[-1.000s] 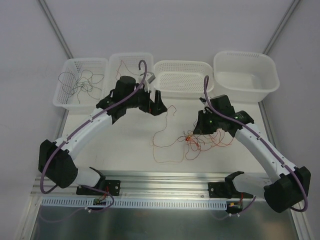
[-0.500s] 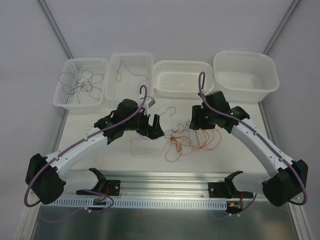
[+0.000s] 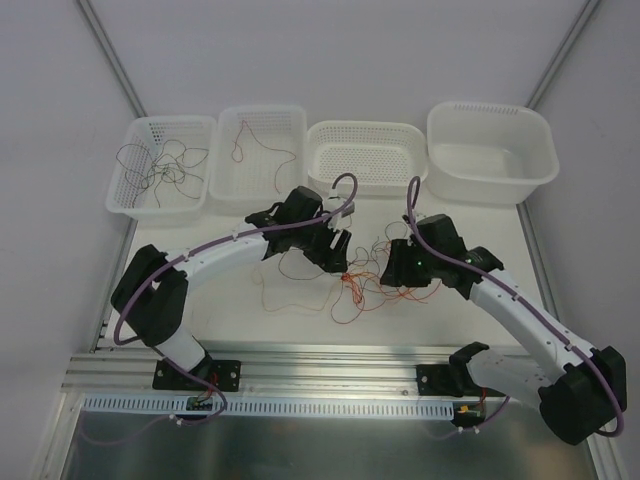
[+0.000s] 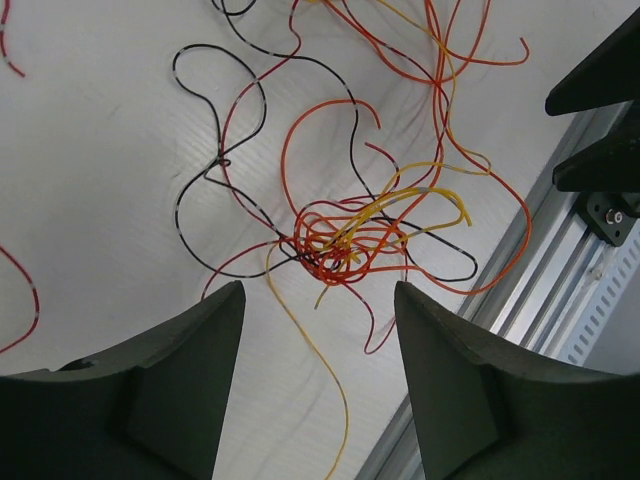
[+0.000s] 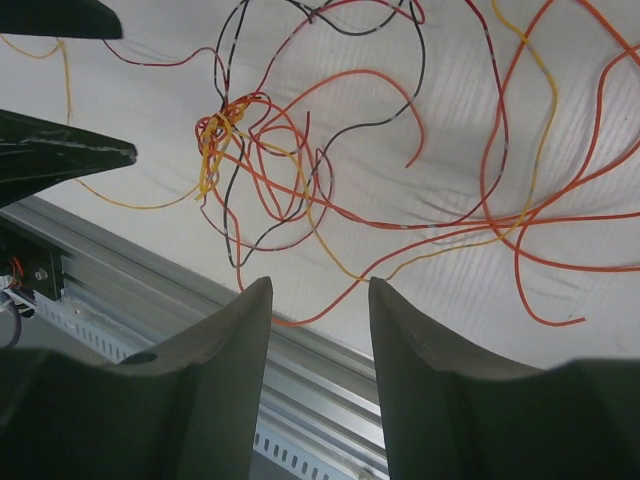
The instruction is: Untangle the cables
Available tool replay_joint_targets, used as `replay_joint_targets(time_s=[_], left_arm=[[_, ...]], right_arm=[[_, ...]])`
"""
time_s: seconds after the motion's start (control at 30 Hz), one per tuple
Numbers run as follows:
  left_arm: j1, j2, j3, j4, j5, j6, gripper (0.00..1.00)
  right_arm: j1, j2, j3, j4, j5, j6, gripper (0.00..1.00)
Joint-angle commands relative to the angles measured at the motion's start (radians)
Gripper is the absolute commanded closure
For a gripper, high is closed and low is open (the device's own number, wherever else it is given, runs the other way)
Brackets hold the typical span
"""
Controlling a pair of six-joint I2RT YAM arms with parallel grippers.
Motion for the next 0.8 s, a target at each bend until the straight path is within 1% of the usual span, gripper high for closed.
replay_joint_targets(time_s=[0.0, 0.07, 0.17, 0.4, 0.57, 0.6, 0.63, 0.67, 0.7, 0.73, 0.77], left_arm=[[-0.009, 0.056, 0.063, 0.016, 0.137, 0.118, 0.39], [-0.011, 0.088, 0.076, 0.014, 0.172, 0.147, 0.42], [-0.019, 0.117, 0.079, 0.011, 0.237, 0.149, 0.45], [-0.032, 0.171, 0.087, 0.011, 0.242, 0.146, 0.48], [-0.032, 0.211, 0.105, 0.01, 0.231, 0.129, 0.56], [-0.036, 0.216, 0.11, 0.011, 0.229, 0.131, 0.64], [-0.036, 0.219, 0.111, 0.011, 0.231, 0.129, 0.7], [-0.037, 0.225, 0.116, 0.011, 0.229, 0.131, 0.77], [-0.039, 0.225, 0.117, 0.011, 0.228, 0.131, 0.89], [-0.04, 0.225, 0.117, 0.013, 0.228, 0.125, 0.94], [-0.04, 0.22, 0.113, 0.013, 0.228, 0.087, 0.98]], right_arm=[[0.006, -0.05, -0.013, 0.084, -0.048, 0.021, 0.54], [0.011, -0.066, -0.028, 0.093, -0.051, 0.021, 0.54], [0.009, -0.075, -0.044, 0.088, -0.039, 0.021, 0.54], [0.017, -0.076, -0.068, 0.107, -0.05, 0.017, 0.54], [0.027, -0.073, -0.082, 0.128, -0.058, 0.013, 0.54], [0.032, -0.073, -0.088, 0.13, -0.056, 0.016, 0.54], [0.034, -0.076, -0.091, 0.136, -0.055, 0.018, 0.54], [0.035, -0.076, -0.094, 0.139, -0.055, 0.023, 0.54], [0.037, -0.076, -0.096, 0.141, -0.053, 0.023, 0.54], [0.034, -0.081, -0.099, 0.145, -0.051, 0.029, 0.54], [0.037, -0.082, -0.101, 0.148, -0.055, 0.032, 0.54]])
